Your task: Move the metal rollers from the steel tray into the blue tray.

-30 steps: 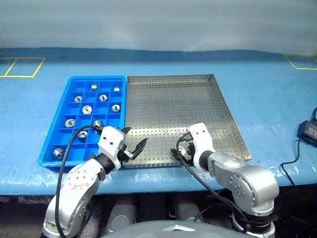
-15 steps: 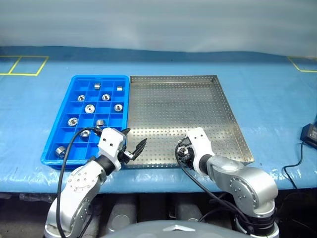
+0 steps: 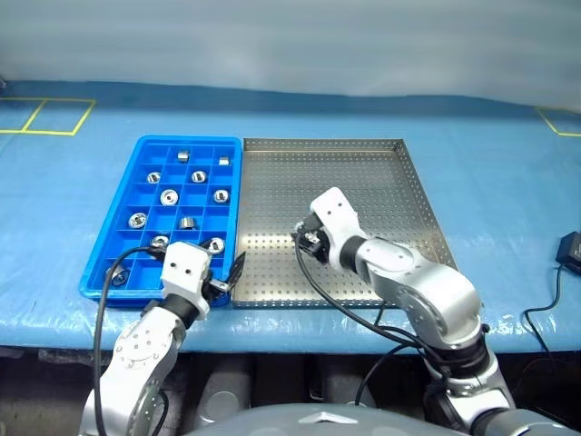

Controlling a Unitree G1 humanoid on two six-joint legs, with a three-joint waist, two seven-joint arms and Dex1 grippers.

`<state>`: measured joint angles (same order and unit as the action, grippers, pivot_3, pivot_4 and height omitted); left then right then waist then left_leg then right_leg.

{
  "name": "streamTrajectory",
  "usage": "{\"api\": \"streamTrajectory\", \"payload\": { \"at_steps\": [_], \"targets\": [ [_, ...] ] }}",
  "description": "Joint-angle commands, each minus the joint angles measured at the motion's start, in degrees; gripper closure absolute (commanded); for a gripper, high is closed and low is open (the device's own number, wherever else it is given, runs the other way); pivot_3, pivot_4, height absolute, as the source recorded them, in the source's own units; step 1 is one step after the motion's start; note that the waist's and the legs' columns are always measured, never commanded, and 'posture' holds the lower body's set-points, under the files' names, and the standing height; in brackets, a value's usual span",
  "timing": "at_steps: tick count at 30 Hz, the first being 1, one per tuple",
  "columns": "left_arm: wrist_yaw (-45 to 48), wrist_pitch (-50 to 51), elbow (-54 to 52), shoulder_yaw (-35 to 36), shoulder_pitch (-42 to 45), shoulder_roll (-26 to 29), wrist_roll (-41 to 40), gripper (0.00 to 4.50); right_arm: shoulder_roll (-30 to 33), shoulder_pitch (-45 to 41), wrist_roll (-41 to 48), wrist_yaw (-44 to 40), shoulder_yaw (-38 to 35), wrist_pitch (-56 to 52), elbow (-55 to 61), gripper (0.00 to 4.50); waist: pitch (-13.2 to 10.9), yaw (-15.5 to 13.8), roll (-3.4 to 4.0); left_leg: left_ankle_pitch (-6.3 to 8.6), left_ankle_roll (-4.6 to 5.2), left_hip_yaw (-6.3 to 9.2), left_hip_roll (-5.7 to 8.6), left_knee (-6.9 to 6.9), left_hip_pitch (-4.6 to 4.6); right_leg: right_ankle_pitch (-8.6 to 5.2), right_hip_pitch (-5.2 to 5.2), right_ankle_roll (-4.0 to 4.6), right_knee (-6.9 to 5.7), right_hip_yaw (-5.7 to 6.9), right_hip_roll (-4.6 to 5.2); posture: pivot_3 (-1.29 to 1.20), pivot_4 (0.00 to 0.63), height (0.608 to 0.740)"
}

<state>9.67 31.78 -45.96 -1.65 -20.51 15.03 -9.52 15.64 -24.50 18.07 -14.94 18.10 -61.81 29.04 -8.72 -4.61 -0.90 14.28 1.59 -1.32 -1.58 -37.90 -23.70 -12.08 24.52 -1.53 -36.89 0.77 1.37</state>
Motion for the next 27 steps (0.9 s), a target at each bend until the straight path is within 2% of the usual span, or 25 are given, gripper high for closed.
{"api": "streamTrajectory", "payload": {
  "at_steps": [1, 6, 12, 19, 25, 27],
  "targets": [
    [-2.54, -2.74, -4.74, 2.22, -2.8, -1.45, 1.69, 0.77, -2.61, -3.02, -0.29, -5.77, 2.17, 11.67, -5.47, 2.67, 0.0, -1.09, 0.0, 0.0, 0.0, 0.01, 0.0, 0.0, 0.01, 0.0, -0.01, 0.0, -0.01, 0.01, 0.0, 0.45, 0.15, 0.74],
    [-5.05, -4.55, -9.12, 5.57, -10.48, -3.96, 2.93, 0.77, -7.39, -6.83, -1.94, -11.55, 6.17, 21.99, -14.85, 2.67, -0.02, -3.88, 0.01, 0.0, 0.0, 0.04, -0.02, 0.0, 0.0, -0.04, 0.0, 0.07, 0.0, 0.08, 0.02, 0.53, 0.15, 0.74],
    [-5.03, -5.46, -12.03, 6.22, -16.84, -4.64, 3.88, 0.77, -11.91, -7.72, -3.13, -15.14, 8.21, 27.68, -22.06, 2.67, -0.03, -8.55, 0.0, 0.01, -0.01, 0.03, -0.01, -0.01, -0.04, -0.16, 0.03, 0.25, 0.04, 0.13, 0.04, 0.58, 0.15, 0.74],
    [-1.6, -5.15, -13.11, 5.27, -21.0, -3.17, 2.64, 0.77, -13.97, -5.25, -4.13, -17.2, 9.93, 28.92, -26.73, 2.67, -0.04, -14.08, 0.02, 0.04, -0.06, -0.01, -0.05, -0.03, -0.07, -0.2, 0.19, 0.29, 0.06, 0.25, 0.06, 0.59, 0.15, 0.74],
    [-0.12, -4.68, -12.5, 4.56, -20.68, -2.33, 2.18, 0.77, -12.48, -2.59, -5.85, -17.55, 10.31, 27.29, -26.65, 2.67, -0.01, -18.05, 0.0, 0.1, -0.15, -0.02, -0.08, -0.04, -0.24, -0.25, 0.55, 0.35, 0.04, 0.37, 0.05, 0.58, 0.15, 0.74],
    [0.33, -4.73, -12.27, 4.59, -20.33, -2.08, 1.86, 0.77, -11.33, -2.0, -5.82, -17.7, 9.68, 26.09, -24.97, 1.96, 0.0, -19.13, -0.01, 0.1, -0.16, -0.06, -0.08, -0.04, -0.27, -0.24, 0.59, 0.34, 0.03, 0.38, 0.04, 0.58, 0.15, 0.74]
  ]
}}
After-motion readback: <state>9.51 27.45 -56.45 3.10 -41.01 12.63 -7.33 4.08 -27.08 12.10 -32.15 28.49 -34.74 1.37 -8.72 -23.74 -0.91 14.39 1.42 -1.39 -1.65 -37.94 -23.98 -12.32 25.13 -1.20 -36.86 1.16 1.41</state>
